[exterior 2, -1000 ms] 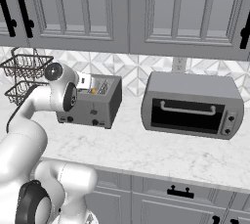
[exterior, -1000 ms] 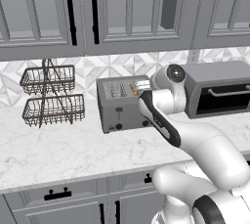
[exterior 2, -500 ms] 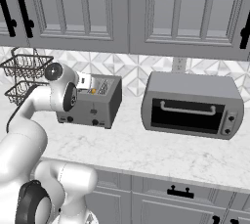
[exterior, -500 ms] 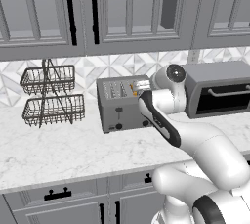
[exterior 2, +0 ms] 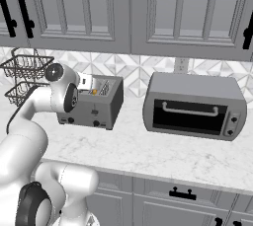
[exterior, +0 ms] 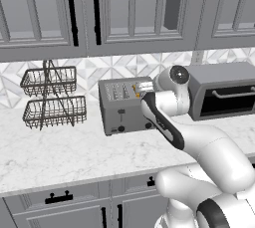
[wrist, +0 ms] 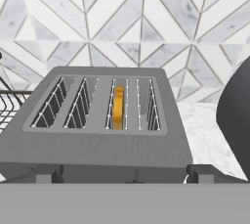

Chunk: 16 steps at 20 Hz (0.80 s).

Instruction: Start the toaster. Once the lever pops up, take the bread to the plate on the dining counter.

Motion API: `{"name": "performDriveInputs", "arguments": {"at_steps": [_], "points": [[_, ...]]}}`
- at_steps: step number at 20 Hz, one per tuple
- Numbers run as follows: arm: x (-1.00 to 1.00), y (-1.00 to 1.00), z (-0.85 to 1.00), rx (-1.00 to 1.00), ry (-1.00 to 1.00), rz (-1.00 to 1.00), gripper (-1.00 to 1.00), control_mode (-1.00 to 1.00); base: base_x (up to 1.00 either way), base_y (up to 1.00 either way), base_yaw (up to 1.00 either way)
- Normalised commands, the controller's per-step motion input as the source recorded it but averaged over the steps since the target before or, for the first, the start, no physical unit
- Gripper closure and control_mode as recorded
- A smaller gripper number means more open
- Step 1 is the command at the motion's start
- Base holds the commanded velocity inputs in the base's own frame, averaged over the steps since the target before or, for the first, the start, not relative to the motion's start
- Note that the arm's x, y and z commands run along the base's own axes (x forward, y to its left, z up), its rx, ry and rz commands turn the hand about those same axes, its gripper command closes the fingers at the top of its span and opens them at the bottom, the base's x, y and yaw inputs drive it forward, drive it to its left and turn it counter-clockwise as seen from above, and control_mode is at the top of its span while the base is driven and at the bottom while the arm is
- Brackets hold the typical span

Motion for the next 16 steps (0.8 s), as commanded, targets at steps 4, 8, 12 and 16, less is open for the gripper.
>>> {"name": "performDriveInputs", "arguments": {"at_steps": [4,8,12,16], "points": [[0.0,0.0,0.0,0.0,0.0,0.0,-1.0,-1.0,0.0,0.0,0.0],[0.0,0.0,0.0,0.0,0.0,0.0,-1.0,-1.0,0.0,0.0,0.0],[0.0,0.0,0.0,0.0,0.0,0.0,-1.0,-1.0,0.0,0.0,0.0],[0.0,0.0,0.0,0.0,0.0,0.0,-1.0,-1.0,0.0,0.0,0.0]]}}
